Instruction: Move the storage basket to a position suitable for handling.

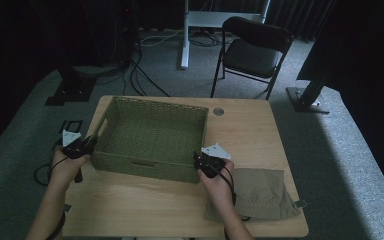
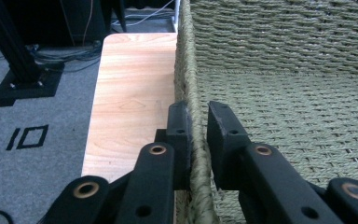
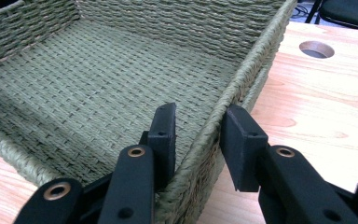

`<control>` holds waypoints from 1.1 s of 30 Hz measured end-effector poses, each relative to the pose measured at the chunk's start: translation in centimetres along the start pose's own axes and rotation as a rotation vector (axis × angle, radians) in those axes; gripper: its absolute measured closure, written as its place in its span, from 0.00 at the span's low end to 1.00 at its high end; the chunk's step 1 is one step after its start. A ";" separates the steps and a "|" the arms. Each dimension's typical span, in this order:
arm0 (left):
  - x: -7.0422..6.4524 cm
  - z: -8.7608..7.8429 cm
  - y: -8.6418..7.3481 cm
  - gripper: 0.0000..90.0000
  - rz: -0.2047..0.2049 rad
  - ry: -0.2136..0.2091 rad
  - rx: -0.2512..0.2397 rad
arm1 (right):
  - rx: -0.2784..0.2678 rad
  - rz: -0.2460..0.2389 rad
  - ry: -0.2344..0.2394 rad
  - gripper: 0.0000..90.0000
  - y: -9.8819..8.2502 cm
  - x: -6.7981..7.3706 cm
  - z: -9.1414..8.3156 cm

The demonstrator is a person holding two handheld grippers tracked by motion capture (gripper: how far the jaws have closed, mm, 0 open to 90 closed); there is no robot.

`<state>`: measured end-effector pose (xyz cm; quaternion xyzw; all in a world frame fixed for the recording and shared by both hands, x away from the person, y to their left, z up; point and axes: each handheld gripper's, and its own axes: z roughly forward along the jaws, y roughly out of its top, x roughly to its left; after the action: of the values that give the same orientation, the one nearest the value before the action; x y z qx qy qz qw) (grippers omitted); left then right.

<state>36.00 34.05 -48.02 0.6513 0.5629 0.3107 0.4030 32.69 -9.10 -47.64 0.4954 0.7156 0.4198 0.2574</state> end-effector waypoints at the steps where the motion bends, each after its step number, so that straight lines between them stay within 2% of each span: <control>1: 0.0 -0.1 -0.1 0.91 -0.007 0.000 0.001 | 0.002 -0.004 0.000 0.74 0.0 -0.1 0.0; 4: -0.1 -0.3 -0.2 0.92 -0.009 0.000 0.001 | 0.007 -0.014 -0.001 0.75 0.2 -0.2 0.2; 9: -0.4 -0.8 -0.6 0.92 -0.048 0.003 -0.005 | 0.011 -0.040 0.025 0.75 0.5 -0.9 0.6; 13: -0.7 -1.4 -0.9 0.92 -0.050 0.012 -0.003 | 0.019 -0.041 0.031 0.77 0.7 -1.2 0.7; 23: -0.8 -2.8 -1.7 0.91 -0.053 0.013 0.002 | 0.025 -0.049 0.022 0.78 0.4 -0.9 0.3; 33: -0.6 -3.9 -2.2 0.91 -0.055 0.024 0.000 | 0.033 -0.056 0.040 0.78 0.2 -0.2 -0.2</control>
<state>31.50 34.22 -48.08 0.6316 0.5856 0.3072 0.4047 32.71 -9.31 -47.42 0.4707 0.7412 0.4103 0.2465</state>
